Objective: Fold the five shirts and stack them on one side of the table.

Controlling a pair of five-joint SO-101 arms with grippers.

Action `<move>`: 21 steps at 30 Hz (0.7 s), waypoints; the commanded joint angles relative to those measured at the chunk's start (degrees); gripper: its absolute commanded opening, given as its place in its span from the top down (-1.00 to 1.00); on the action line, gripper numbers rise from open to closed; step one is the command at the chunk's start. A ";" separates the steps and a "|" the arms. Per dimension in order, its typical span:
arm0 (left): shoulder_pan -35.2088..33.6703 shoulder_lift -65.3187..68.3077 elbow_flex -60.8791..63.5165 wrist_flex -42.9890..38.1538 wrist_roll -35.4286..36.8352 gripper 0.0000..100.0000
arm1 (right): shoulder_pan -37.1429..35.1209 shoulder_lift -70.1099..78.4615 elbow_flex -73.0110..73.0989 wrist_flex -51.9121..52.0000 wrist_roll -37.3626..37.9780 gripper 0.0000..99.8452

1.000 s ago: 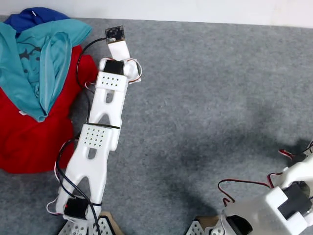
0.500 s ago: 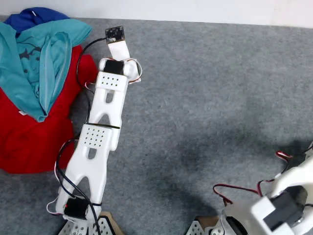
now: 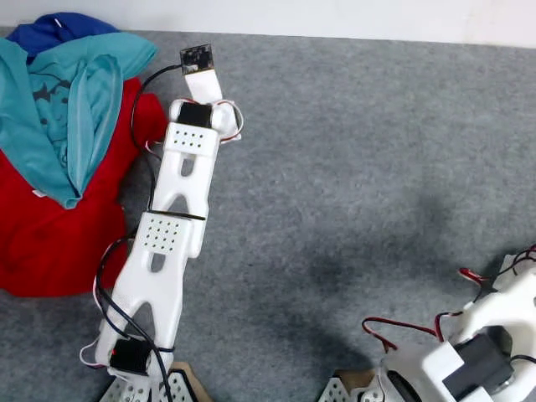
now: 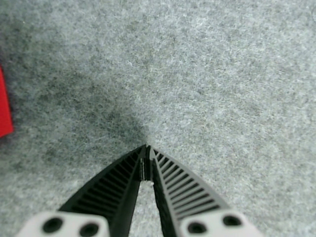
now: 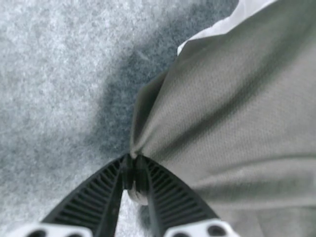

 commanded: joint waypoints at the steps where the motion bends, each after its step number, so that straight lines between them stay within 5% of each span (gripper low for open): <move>1: 0.31 -0.75 -1.54 -0.79 -0.53 0.99 | 0.40 -2.68 -0.13 -1.36 0.79 0.75; 5: 0.31 -0.75 -1.54 -0.79 -0.53 0.99 | 0.66 -6.02 0.13 -1.36 0.97 0.51; 13: 0.31 -0.75 -1.54 -0.79 -0.53 0.99 | 8.40 -18.15 1.80 -1.63 0.97 0.63; 21: 0.40 -0.75 -1.54 -0.79 -0.53 0.99 | 16.66 -10.59 2.07 -3.47 1.05 0.63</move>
